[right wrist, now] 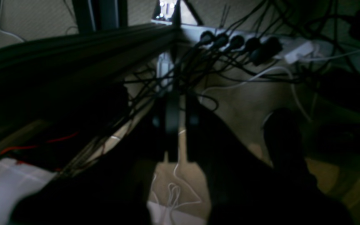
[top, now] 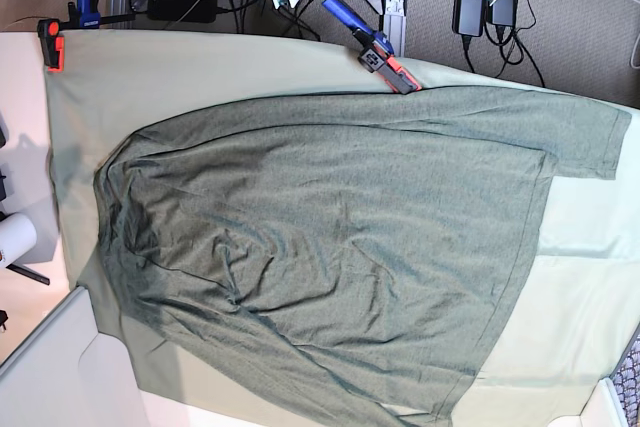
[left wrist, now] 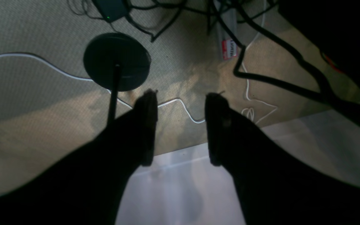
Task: Fold the T-shirt properly
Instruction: 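Move both grippers toward the shirt's shoulder corners, then lower both grippers and pinch the shirt's shoulder corners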
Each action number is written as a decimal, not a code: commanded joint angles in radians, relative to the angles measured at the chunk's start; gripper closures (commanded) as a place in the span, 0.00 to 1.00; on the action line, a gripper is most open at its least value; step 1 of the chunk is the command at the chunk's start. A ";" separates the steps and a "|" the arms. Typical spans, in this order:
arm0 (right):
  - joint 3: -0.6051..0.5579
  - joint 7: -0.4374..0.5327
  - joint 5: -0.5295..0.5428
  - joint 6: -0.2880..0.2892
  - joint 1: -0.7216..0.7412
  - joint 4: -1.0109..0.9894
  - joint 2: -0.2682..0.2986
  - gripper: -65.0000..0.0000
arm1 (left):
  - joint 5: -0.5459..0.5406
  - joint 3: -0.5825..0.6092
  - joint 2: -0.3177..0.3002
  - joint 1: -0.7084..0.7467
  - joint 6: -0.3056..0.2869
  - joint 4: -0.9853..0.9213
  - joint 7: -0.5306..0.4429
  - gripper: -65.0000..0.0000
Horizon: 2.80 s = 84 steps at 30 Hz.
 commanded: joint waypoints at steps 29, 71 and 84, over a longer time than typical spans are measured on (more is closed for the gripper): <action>-0.002 -0.001 0.070 0.079 -0.428 0.447 0.159 0.95 | -0.224 -0.080 -0.156 0.351 -0.210 0.579 -0.015 0.56; 0.465 -0.278 0.619 0.078 -0.416 1.310 0.213 0.51 | -0.768 -0.770 -0.566 0.490 -0.329 1.528 0.233 0.37; 0.465 -0.278 0.618 0.078 -0.397 1.281 0.200 0.51 | -0.942 -0.655 -0.565 0.224 -0.438 1.081 0.342 0.37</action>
